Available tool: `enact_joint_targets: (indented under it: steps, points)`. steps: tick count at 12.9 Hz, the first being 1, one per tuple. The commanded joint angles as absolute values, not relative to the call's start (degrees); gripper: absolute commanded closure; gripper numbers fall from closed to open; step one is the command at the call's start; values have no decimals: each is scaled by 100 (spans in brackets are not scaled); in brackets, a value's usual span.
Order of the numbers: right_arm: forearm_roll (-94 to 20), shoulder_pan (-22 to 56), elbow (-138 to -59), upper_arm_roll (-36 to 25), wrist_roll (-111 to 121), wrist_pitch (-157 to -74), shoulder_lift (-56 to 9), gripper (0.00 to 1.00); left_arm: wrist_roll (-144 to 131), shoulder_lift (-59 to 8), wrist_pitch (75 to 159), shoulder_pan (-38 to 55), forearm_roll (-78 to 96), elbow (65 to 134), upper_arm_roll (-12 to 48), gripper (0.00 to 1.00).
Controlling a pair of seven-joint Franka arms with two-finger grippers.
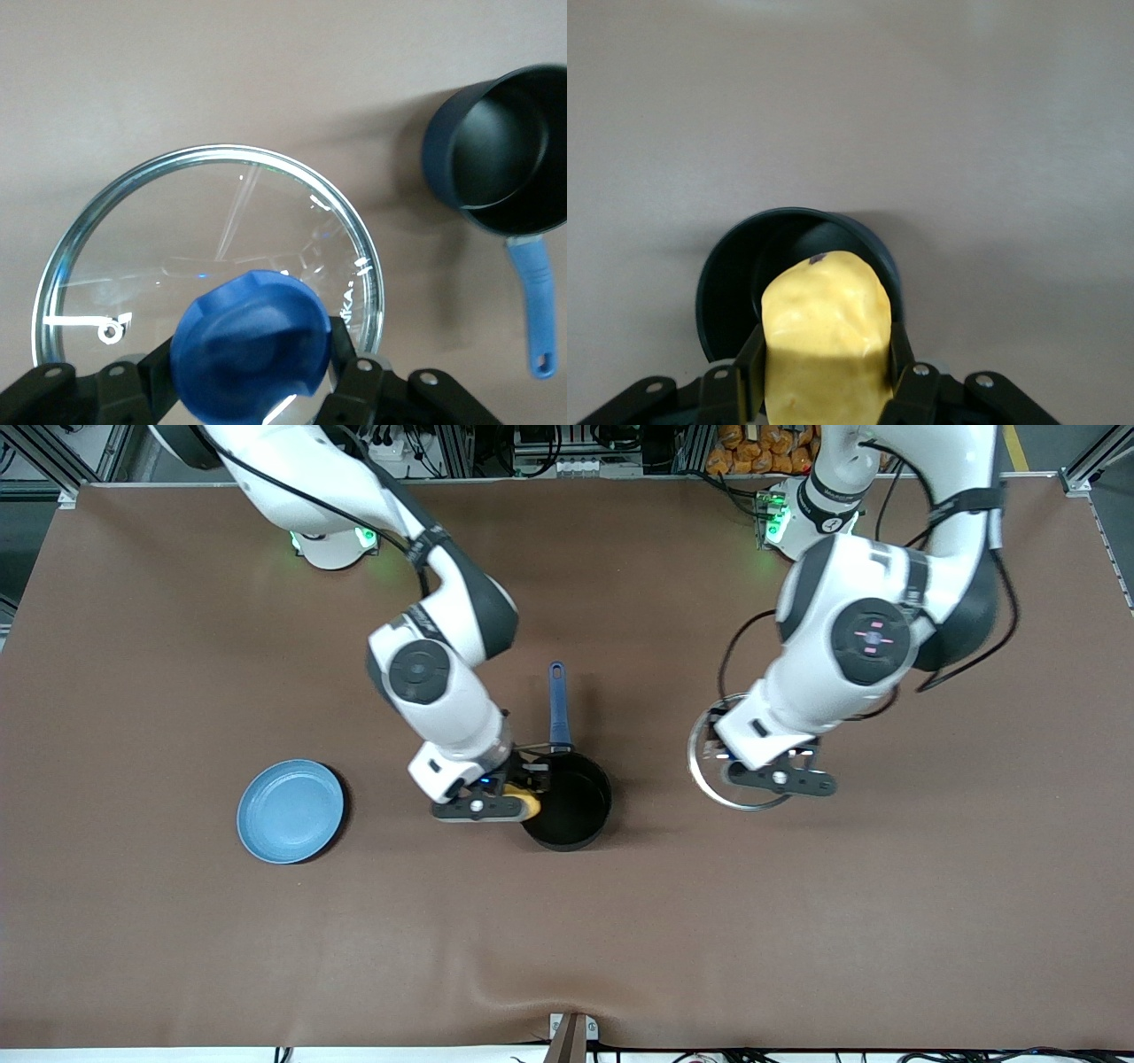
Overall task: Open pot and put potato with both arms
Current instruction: 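Lower the potato into the saucepan and open the right gripper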
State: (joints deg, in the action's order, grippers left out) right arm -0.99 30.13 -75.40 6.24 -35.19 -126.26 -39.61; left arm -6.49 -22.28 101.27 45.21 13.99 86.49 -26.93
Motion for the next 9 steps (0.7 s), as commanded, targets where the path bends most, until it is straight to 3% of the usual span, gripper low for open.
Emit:
enact_joint_targets:
  steps: [1, 9]
  points:
    - [219, 3251, -6926, 519, -3778, -12507, -4525, 83, -143, -1723, 10843, 4422, 1239, 9630, -2672, 94]
    - [352, 3937, -6575, 35, -4113, -13166, -5527, 83, 649, -1880, 13454, 4157, 1336, 11232, -2654, 94]
